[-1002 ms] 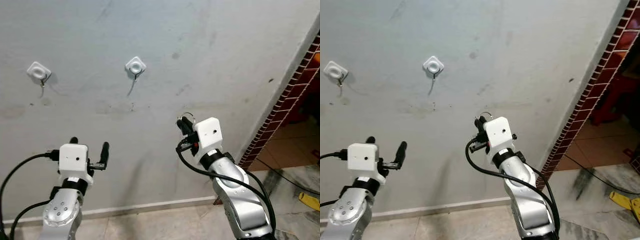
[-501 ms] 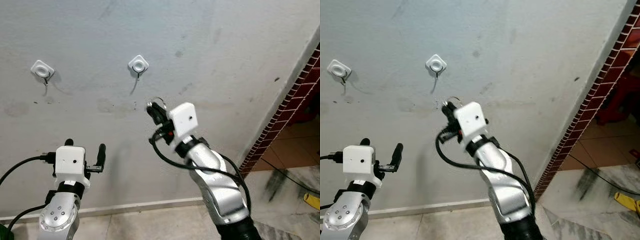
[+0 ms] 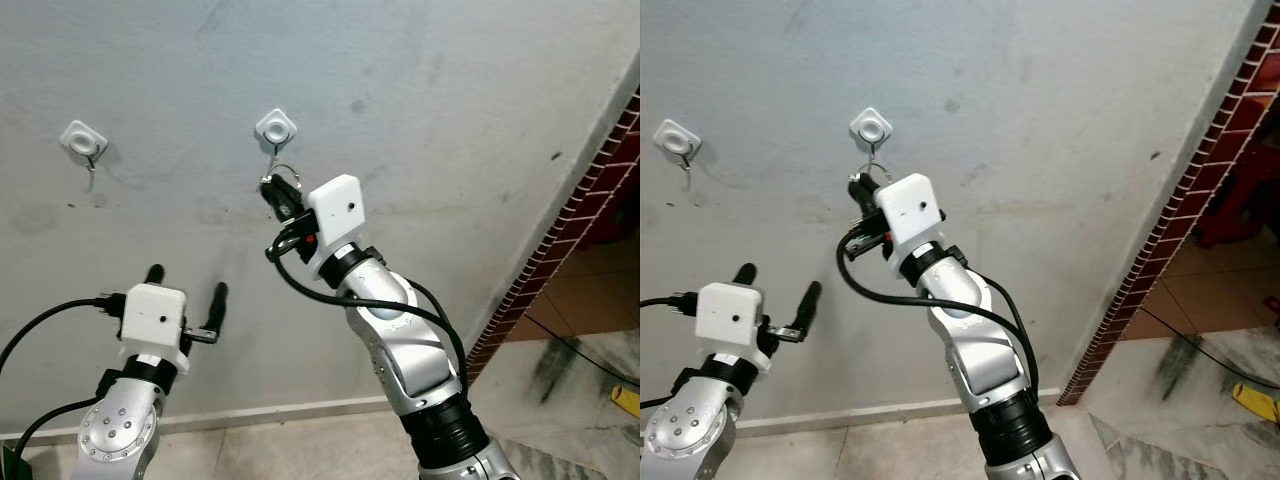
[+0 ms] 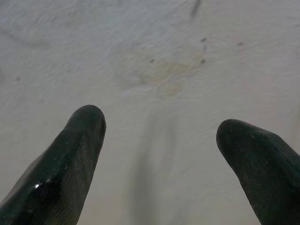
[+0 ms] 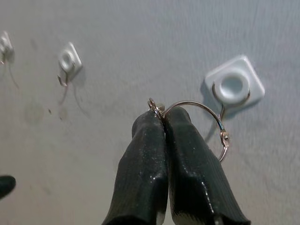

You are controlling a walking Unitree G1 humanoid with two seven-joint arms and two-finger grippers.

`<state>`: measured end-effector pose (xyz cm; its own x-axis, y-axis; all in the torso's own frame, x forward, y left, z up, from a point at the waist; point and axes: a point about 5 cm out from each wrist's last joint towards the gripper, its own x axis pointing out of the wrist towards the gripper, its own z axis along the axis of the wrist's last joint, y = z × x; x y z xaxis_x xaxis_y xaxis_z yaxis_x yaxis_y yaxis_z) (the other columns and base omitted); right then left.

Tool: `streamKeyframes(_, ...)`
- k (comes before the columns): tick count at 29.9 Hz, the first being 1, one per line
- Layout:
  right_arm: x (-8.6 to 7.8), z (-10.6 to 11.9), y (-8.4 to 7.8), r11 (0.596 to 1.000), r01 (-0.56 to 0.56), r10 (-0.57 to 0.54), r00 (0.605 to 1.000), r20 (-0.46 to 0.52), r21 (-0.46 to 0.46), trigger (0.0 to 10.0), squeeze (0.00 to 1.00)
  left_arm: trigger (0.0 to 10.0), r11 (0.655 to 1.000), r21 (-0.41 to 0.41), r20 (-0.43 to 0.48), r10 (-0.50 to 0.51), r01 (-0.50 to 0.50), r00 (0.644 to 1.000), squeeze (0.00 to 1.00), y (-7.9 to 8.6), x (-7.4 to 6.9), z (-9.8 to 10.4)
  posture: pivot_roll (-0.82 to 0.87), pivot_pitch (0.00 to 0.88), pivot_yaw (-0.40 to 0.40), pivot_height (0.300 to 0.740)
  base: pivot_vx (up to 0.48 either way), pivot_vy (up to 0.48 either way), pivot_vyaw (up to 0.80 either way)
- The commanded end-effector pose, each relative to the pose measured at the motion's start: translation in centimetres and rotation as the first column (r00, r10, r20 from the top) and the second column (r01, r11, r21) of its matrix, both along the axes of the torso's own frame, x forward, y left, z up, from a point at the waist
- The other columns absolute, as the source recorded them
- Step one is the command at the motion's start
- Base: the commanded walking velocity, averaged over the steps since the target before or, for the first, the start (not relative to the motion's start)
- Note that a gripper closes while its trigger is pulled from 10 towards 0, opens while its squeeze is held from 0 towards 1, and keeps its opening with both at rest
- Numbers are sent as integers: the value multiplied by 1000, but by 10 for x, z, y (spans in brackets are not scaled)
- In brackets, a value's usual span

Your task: Hang keys on a hook

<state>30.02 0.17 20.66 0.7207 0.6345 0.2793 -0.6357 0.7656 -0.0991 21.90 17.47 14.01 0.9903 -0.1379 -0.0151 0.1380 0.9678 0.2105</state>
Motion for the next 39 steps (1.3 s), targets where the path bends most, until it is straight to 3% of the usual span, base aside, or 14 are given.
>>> streamKeyframes(1,0,11,10,999,-24,23,999,24,35,10000,0,10000,999,8,50,-47,46,998,0,-4,-1,11,245,0,20,740,0,0,0)
streamKeyframes(15,13,26,42,984,-103,97,994,49,144,10000,0,10000,996,-7,58,-84,84,995,0,-15,-1,12,283,2,3,740,0,0,0)
streamKeyframes(22,20,33,52,980,-115,107,993,54,160,10000,0,10000,998,-1,59,-69,69,996,0,-12,-5,13,304,13,-11,740,0,0,0)
streamKeyframes(33,31,52,55,985,-99,78,987,143,141,10000,0,10000,998,-13,42,-57,58,997,0,-16,-11,9,295,29,-23,740,0,0,0)
streamKeyframes(39,37,46,52,990,-77,61,990,127,120,10000,0,10000,999,-21,28,-49,50,998,0,-13,-11,6,291,30,-19,740,0,0,0)
